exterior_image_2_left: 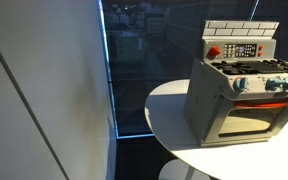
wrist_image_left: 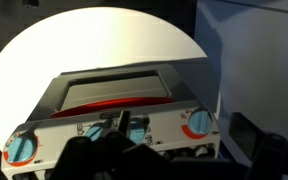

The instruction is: Press the top right orange button on the stove

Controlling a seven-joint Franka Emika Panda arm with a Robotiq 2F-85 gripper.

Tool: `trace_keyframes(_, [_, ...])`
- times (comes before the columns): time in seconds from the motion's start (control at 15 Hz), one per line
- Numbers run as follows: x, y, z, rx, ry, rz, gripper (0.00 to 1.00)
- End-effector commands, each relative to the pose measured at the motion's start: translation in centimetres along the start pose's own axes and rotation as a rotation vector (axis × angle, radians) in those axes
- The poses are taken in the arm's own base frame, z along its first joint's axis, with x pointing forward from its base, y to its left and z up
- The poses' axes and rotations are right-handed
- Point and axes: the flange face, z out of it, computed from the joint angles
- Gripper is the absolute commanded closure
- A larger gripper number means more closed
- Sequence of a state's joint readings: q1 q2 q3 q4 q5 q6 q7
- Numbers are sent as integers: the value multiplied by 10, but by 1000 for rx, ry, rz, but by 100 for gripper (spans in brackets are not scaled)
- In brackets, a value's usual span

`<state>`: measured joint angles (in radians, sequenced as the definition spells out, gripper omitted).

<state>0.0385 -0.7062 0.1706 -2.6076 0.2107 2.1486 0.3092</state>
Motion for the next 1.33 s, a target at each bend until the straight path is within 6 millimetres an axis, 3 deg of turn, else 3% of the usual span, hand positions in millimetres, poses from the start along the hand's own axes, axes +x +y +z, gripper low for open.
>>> trace_keyframes(0.0, [33, 3, -12, -59, -11, 35, 0])
trace_keyframes(0.2, [59, 13, -18, -81, 17, 52, 0])
trace_keyframes(0.8, [124, 44, -9, -97, 88, 135, 0])
trace_keyframes(0.87, [127, 46, -9, -96, 87, 142, 0])
trace_keyframes(0.93, [113, 45, -5, -86, 74, 111, 0])
trace_keyframes(1.27, [114, 45, -1, -86, 65, 111, 0])
